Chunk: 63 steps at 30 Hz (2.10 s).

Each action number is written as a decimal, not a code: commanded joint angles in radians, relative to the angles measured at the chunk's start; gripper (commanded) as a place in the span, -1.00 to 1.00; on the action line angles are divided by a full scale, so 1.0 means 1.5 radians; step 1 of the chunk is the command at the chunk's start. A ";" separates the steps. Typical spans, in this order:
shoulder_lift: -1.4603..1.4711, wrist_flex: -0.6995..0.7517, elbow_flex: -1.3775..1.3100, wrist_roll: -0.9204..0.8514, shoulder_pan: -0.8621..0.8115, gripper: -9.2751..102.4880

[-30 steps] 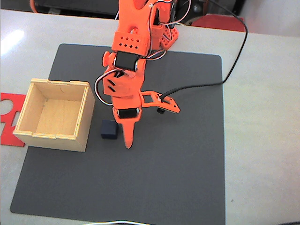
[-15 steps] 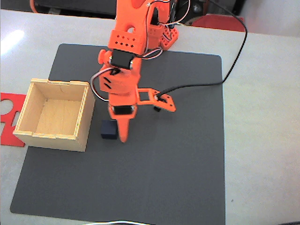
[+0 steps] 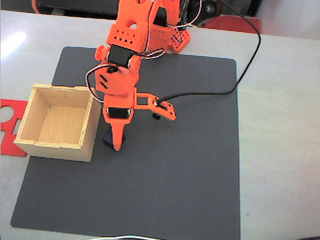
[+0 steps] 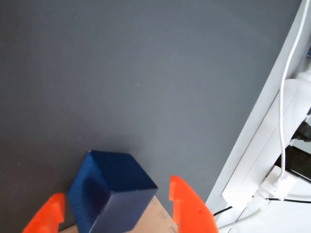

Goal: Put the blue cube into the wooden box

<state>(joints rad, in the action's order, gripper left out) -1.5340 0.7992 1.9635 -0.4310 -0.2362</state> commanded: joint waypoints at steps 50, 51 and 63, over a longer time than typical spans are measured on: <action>0.144 0.130 -0.327 -0.028 0.088 -0.57; 0.144 0.136 -0.326 -0.028 0.087 -0.49; 0.112 0.144 -0.301 -0.002 -0.001 -0.21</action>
<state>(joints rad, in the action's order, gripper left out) -1.3085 1.0140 1.5171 -0.4418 -0.2102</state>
